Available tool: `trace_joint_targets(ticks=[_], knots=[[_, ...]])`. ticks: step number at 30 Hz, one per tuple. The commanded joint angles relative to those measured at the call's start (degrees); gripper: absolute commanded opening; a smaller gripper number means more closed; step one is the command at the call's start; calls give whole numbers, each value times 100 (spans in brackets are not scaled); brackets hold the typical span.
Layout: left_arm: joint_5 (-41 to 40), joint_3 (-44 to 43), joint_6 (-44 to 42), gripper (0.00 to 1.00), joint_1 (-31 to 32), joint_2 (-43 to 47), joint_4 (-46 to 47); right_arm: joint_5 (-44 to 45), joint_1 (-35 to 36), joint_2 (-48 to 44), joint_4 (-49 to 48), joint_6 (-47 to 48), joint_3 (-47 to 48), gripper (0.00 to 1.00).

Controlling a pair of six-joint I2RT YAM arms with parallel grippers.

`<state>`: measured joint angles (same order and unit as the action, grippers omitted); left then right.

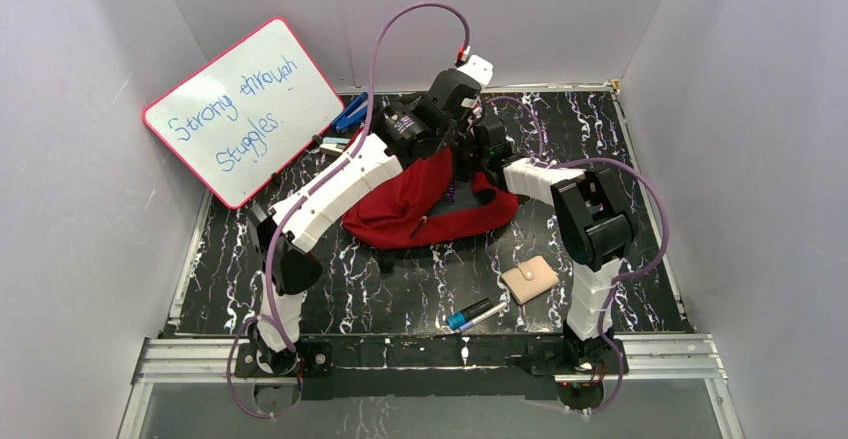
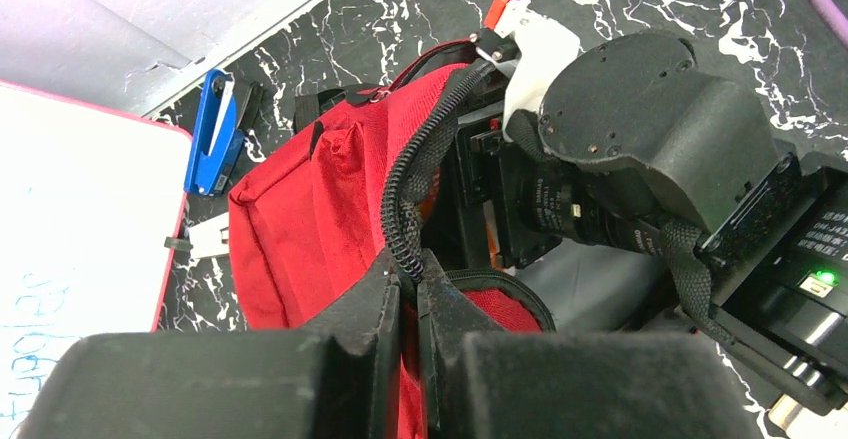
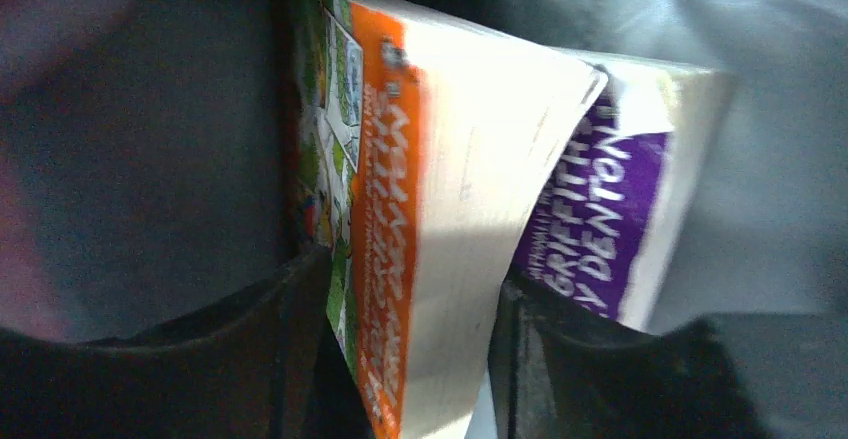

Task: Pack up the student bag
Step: Place the book in the student bag.

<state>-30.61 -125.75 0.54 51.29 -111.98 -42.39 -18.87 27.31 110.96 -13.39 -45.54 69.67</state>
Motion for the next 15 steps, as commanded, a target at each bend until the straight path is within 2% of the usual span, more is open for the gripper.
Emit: trace_joint_targets(ticks=[1, 7, 15], knots=[[-129, 42, -195, 0, 0, 411, 187, 514, -48, -105, 309, 472, 278, 67], [-179, 165, -238, 0, -24, 462, 225, 787, -126, -466, 622, 687, 153, 85], [-64, 367, -252, 6, -69, 616, 368, 1304, -379, -1538, 1215, 1093, -392, 87]])
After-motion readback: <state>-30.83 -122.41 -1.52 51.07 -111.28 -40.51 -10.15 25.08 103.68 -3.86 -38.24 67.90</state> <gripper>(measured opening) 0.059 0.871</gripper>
